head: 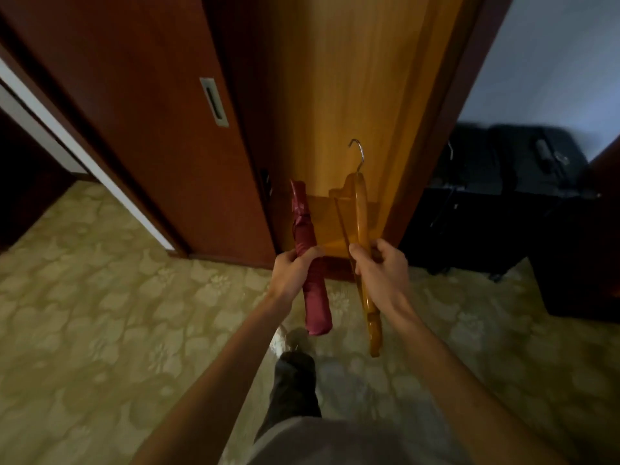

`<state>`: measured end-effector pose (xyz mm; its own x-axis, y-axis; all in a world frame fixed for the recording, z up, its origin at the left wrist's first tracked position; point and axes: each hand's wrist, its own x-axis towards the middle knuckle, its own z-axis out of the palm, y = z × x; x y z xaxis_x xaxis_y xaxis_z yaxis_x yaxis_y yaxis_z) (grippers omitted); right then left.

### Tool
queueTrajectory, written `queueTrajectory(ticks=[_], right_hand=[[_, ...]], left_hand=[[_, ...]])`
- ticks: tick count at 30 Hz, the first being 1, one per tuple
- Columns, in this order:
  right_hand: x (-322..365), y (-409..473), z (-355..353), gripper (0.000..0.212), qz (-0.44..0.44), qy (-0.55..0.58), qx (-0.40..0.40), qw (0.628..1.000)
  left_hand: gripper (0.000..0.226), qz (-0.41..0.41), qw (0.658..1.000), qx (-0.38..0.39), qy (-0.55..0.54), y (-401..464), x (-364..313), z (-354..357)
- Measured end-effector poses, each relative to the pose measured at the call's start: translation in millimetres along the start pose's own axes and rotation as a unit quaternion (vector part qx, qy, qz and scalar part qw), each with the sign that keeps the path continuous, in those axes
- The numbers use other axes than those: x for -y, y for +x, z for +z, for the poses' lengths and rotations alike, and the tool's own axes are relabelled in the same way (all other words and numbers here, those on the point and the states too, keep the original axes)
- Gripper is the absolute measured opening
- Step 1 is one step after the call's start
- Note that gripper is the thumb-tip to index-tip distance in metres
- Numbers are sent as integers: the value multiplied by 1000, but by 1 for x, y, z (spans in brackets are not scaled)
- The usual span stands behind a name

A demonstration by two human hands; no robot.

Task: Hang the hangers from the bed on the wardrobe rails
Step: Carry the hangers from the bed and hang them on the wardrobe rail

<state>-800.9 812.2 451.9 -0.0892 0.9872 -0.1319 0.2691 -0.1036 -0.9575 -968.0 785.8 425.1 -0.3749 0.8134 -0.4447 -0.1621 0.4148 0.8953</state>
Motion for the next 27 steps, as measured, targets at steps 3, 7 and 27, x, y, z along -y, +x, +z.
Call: queueTrajectory(ticks=[3,7,27], right_hand=[[34,73,29,19,-16,-6,-17,1000],[98,165,62,22,-30,-4,-41,999],[434,460,16,30,-229,-19,-178,957]], left_hand=[[24,26,999,31,5,62,-60,-8],[35,60,996,70,6,143,-154,-18],[41,293,944,138,59,331,-596,52]])
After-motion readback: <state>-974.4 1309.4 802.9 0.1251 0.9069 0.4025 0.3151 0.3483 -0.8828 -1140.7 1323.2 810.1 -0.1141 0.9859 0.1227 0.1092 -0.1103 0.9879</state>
